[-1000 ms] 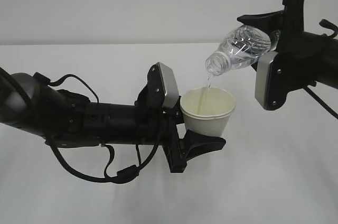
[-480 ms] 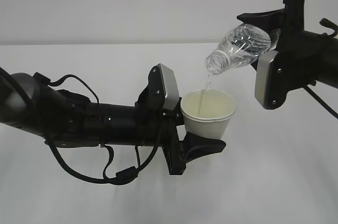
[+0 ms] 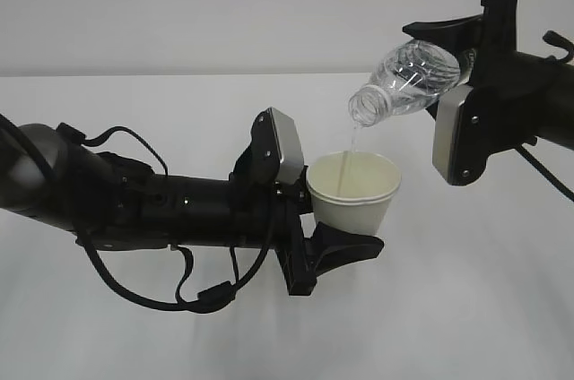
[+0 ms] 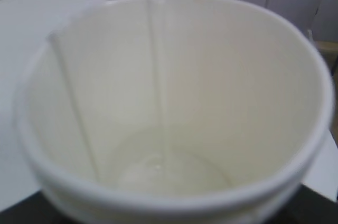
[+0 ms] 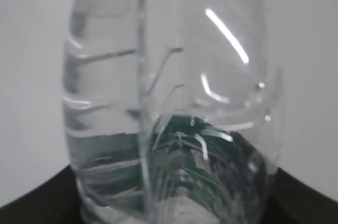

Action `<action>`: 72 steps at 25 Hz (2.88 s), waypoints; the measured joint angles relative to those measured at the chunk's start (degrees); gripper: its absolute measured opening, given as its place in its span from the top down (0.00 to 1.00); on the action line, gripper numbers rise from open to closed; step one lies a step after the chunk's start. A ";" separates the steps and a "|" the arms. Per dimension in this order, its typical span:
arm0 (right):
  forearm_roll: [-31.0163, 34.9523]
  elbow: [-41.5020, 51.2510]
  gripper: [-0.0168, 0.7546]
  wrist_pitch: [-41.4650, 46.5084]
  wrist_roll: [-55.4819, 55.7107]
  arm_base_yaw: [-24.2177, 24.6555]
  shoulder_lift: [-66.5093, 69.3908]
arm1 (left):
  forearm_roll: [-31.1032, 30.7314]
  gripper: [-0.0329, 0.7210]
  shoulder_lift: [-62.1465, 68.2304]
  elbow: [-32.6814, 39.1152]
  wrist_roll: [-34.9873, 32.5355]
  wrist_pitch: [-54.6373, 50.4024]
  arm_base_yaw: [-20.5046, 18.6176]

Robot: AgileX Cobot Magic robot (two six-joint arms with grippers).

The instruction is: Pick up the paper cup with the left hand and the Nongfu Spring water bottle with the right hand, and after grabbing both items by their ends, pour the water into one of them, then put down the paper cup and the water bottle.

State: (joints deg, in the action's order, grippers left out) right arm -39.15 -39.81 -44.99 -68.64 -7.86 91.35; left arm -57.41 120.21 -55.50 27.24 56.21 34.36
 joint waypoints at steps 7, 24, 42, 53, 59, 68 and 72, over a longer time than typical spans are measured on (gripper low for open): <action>0.00 0.00 0.37 0.00 0.00 0.00 0.00 | 0.00 0.34 0.00 0.00 0.20 -0.09 0.00; 0.00 0.00 0.37 -0.04 -0.86 0.00 0.00 | 0.00 0.34 0.00 0.00 0.22 -0.09 0.00; 0.00 0.00 0.37 -0.04 -1.41 0.00 0.00 | 0.00 0.34 0.00 0.00 0.22 -0.09 0.00; 1.11 -0.09 0.37 -0.13 -2.21 0.00 0.00 | 0.00 0.34 0.00 0.00 0.22 -0.09 0.00; 1.38 -0.09 0.37 -0.26 -2.88 0.00 0.00 | 0.00 0.34 0.00 0.00 0.22 -0.13 0.00; 1.90 -0.09 0.37 -0.39 -3.57 0.00 0.00 | 0.00 0.34 0.00 0.00 0.22 -0.36 0.00; 2.42 -0.13 0.37 -0.39 -3.57 0.00 0.00 | 0.00 0.34 0.00 0.00 0.32 -0.59 0.00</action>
State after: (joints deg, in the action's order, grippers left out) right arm -36.74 -39.94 -45.39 -72.21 -7.86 91.35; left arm -57.41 120.21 -55.50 27.56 55.62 34.36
